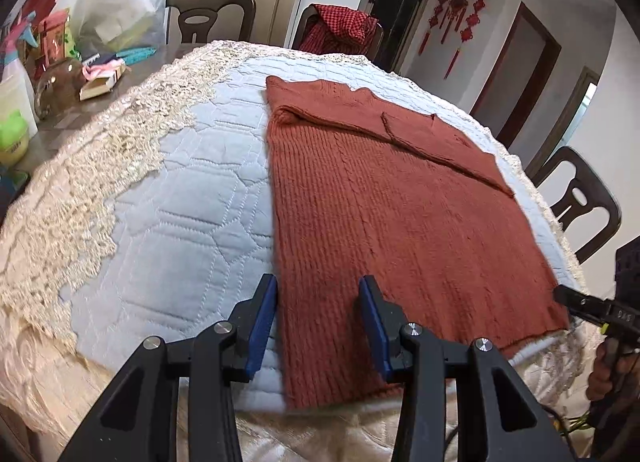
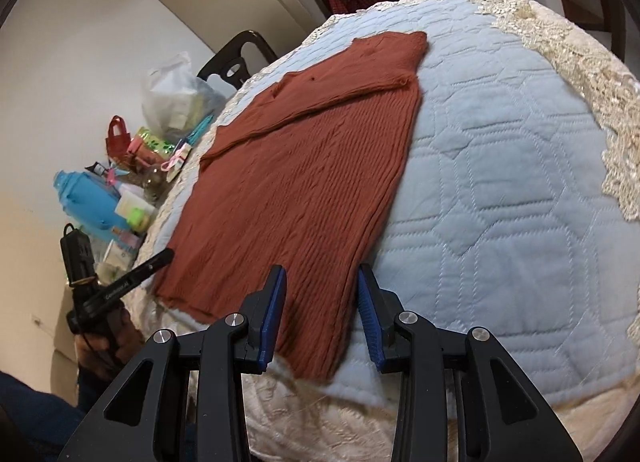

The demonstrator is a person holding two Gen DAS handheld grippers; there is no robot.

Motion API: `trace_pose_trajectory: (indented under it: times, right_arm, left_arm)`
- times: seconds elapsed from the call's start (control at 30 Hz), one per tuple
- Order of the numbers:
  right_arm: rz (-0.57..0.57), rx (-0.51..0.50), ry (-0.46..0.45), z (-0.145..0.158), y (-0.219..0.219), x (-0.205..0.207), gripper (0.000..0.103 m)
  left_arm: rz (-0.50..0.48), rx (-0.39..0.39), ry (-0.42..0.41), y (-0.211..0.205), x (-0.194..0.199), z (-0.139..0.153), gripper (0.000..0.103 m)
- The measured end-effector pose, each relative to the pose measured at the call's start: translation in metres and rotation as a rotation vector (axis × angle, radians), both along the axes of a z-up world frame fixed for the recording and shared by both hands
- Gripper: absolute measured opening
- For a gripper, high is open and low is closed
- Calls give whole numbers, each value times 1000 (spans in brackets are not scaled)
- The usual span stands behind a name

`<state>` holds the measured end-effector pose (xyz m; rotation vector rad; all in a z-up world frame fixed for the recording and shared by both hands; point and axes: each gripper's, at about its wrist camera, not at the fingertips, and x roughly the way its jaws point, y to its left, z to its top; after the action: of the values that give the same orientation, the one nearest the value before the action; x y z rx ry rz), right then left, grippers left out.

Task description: Fold small clothes

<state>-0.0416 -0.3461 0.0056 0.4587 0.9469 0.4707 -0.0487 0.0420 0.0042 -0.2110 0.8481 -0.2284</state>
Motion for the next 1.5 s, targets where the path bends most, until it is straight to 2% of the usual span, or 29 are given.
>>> trace_pose_trajectory:
  times: [0.27,0.43,0.57,0.67,0.8,1.0,1.17,1.3,1.5]
  right_arm:
    - [15,46,0,-4,10,13,37]
    - [33,37,-4,-3,14,8,35]
    - [35,37,-4,-4,13,5,30]
    - [36,38,-4,-5,15,8,25]
    - [33,26,-4,-6,17,11,15]
    - [19,34,-11,-5,13,4,9]
    - [30,29,-48,3,14,0,7]
    - [54,56,-91,17,11,-10,6]
    - [58,137,-176,46,-4,-28,6]
  left_arm:
    - [-11,-35,-7,-6,17,-1,45]
    - [-22,-44,-8,-3,5,-2,42]
    - [-13,19,-11,-11,4,-1,36]
    - [-12,63,-12,-18,6,1,27]
    - [-10,63,-10,-20,5,1,14]
    - [-27,65,-15,-21,2,5,10]
    - [-53,-14,-27,-16,-1,13,9]
    - [-86,-178,-66,3,-14,29,9]
    - [-77,-240,-155,21,-28,55,7]
